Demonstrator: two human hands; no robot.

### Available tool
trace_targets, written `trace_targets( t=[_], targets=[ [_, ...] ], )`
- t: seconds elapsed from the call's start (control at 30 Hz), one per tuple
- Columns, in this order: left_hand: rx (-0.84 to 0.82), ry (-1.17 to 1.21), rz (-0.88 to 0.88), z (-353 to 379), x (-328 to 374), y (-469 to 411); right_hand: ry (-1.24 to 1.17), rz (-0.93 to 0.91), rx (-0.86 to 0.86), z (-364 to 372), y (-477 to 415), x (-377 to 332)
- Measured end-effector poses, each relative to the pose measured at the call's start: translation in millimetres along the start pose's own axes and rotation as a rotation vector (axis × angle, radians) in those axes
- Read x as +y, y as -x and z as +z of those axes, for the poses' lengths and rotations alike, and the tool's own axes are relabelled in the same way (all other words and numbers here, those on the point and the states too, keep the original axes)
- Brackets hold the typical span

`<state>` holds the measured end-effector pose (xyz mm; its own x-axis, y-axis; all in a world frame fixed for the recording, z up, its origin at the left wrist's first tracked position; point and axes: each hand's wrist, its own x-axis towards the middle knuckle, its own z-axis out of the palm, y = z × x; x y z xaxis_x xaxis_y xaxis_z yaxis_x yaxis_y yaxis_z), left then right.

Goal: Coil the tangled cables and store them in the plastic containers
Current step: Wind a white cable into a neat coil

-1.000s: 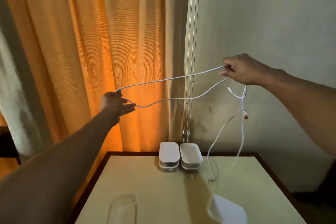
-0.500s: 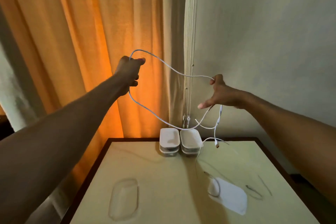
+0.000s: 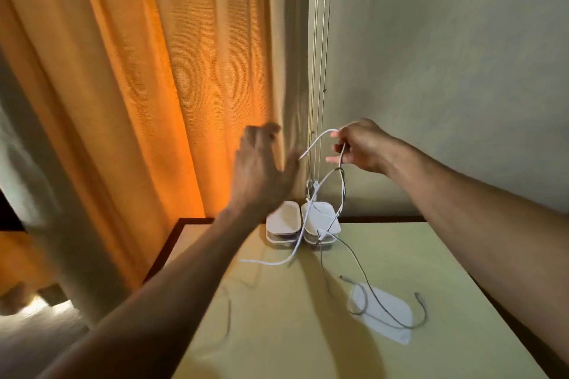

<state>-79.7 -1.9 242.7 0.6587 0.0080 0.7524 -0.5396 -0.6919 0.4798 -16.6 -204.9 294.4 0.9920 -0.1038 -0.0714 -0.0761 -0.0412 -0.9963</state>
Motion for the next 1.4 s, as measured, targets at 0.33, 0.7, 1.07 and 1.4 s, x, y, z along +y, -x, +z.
trace_targets(
  t=[0.33, 0.7, 1.07, 1.4],
  targets=[
    [-0.580, 0.458, -0.563, 89.1, -15.0, 28.5, -0.192, 0.047, -0.148, 25.1, 11.1, -10.7],
    [-1.002, 1.024, -0.560, 91.4, -11.2, 10.2, -0.109, -0.043, -0.115, -1.0, 14.3, 5.0],
    [-0.752, 0.681, -0.525, 109.0, 15.3, 0.7, 0.042, -0.169, -0.111, -19.6, 22.1, 14.5],
    [-0.507, 0.837, -0.561, 100.8, 15.4, -9.7, 0.401, -0.384, 0.674, -52.0, 85.1, 154.9]
  ],
)
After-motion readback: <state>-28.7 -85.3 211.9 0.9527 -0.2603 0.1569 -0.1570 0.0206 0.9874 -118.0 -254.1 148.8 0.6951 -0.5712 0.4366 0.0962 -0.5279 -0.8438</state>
